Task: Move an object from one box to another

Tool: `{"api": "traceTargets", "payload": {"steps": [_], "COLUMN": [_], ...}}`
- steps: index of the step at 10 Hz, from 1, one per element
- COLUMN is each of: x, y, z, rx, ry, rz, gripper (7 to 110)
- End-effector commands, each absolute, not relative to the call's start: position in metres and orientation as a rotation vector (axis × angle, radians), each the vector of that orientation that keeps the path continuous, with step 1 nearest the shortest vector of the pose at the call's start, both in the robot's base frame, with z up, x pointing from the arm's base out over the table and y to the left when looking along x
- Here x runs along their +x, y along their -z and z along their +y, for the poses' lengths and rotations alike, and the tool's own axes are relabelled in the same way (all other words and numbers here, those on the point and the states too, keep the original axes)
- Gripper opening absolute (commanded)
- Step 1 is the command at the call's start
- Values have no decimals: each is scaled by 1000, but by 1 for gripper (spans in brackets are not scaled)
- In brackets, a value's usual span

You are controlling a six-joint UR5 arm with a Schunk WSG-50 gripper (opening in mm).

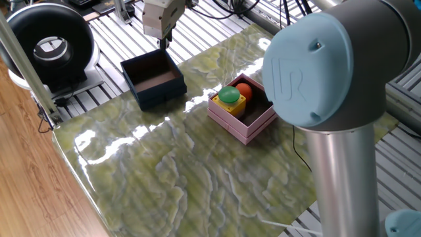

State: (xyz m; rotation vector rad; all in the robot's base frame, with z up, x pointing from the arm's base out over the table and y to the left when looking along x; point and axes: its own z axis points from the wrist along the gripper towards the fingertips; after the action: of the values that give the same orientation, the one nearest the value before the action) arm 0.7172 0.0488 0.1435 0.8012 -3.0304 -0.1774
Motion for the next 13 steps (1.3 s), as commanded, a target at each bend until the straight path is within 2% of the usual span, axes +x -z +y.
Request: {"api": "traceTargets", "payload": {"steps": [1,2,7,11,13], "x": [714,714,713,712,710], "y": [-144,-145,-144,-146,-143], "z": [49,54,46,61,41], "rx": [794,805,733,619,695], "ry": [198,230,178,274,153], "rz": [-3020,-3022,-3026,-3050,-3019], "gripper": [7,7,7,7,7]}}
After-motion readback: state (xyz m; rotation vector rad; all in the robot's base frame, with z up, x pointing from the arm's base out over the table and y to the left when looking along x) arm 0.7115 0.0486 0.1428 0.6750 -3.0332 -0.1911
